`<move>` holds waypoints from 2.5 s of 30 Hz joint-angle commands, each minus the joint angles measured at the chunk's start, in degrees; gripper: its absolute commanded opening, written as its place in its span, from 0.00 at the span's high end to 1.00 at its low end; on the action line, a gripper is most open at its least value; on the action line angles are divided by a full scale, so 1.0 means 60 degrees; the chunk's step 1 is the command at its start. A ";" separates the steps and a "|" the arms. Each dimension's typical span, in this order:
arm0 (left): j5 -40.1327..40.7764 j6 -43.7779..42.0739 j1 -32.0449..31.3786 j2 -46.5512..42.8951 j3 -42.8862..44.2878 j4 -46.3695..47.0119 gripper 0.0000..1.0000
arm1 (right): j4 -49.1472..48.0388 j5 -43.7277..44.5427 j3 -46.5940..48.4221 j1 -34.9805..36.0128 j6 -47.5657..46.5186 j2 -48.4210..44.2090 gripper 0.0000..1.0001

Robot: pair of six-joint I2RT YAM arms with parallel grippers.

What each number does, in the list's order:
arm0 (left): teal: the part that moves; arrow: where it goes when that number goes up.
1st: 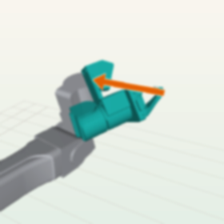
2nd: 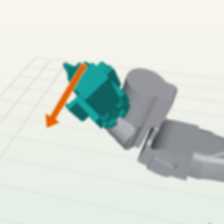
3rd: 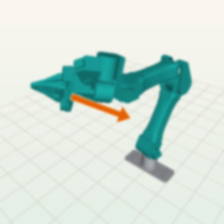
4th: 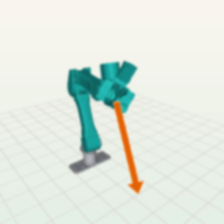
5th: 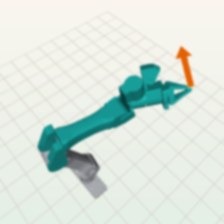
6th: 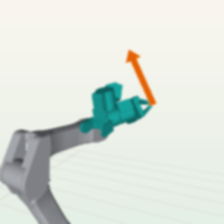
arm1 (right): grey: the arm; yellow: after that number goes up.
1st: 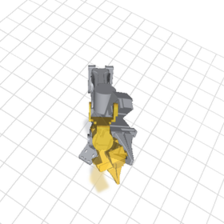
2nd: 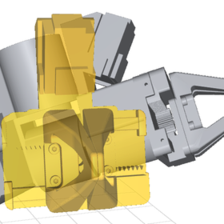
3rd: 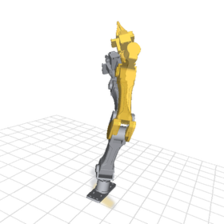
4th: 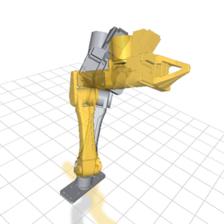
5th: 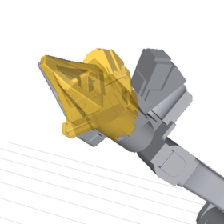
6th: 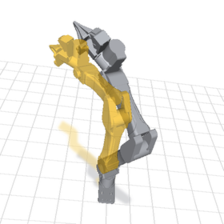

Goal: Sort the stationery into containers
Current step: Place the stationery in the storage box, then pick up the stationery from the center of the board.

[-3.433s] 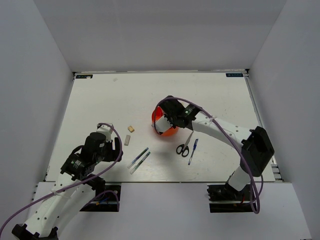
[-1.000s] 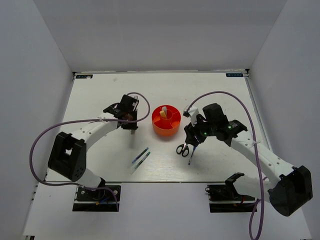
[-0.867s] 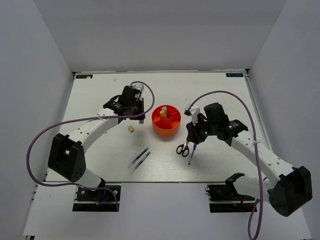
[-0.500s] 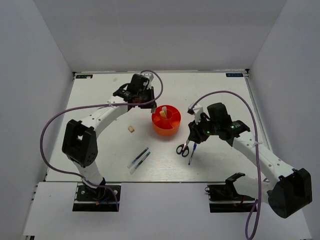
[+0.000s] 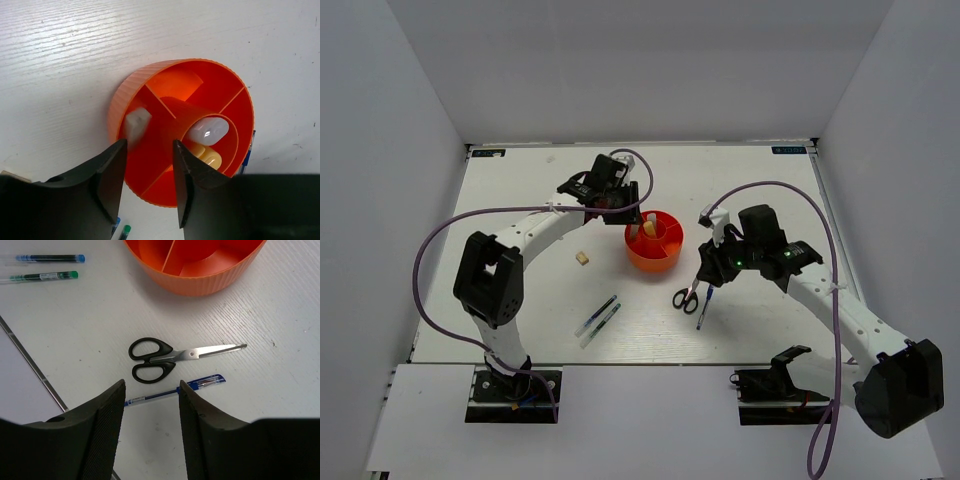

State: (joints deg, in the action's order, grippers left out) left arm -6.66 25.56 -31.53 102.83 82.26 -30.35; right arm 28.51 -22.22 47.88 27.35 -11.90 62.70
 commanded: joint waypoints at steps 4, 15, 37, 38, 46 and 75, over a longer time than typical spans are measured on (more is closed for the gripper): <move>0.0098 0.0032 -0.0048 -0.0175 0.0250 -0.0025 0.44 | -0.0182 -0.0354 -0.0055 -0.0135 0.0138 -0.0210 0.49; 0.2702 0.0514 0.0185 -0.2283 -0.1911 -0.0302 0.93 | -0.0167 -0.0355 -0.0084 -0.0194 0.0182 -0.0181 0.51; 0.3555 0.2566 0.1051 -0.0410 -0.2548 -0.0859 0.41 | -0.0152 -0.0413 -0.0099 -0.0282 0.0211 0.0024 0.51; 0.3585 0.2566 0.1036 -0.0366 -0.2475 -0.0874 0.41 | -0.0109 -0.0442 -0.0113 -0.0282 0.0240 0.0010 0.51; 0.3629 0.2624 0.1372 0.0206 -0.2474 -0.0904 0.41 | -0.0109 -0.0516 -0.0113 -0.0398 0.0196 -0.0064 0.51; 0.2267 0.1701 0.0304 -0.1127 -0.1041 -0.0582 0.91 | -0.0079 -0.0677 -0.0113 -0.0575 0.0211 -0.0078 0.51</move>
State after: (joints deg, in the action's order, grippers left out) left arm 9.78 36.42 -28.34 100.62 71.64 -35.24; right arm 28.53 -25.06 47.77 24.12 -10.92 62.72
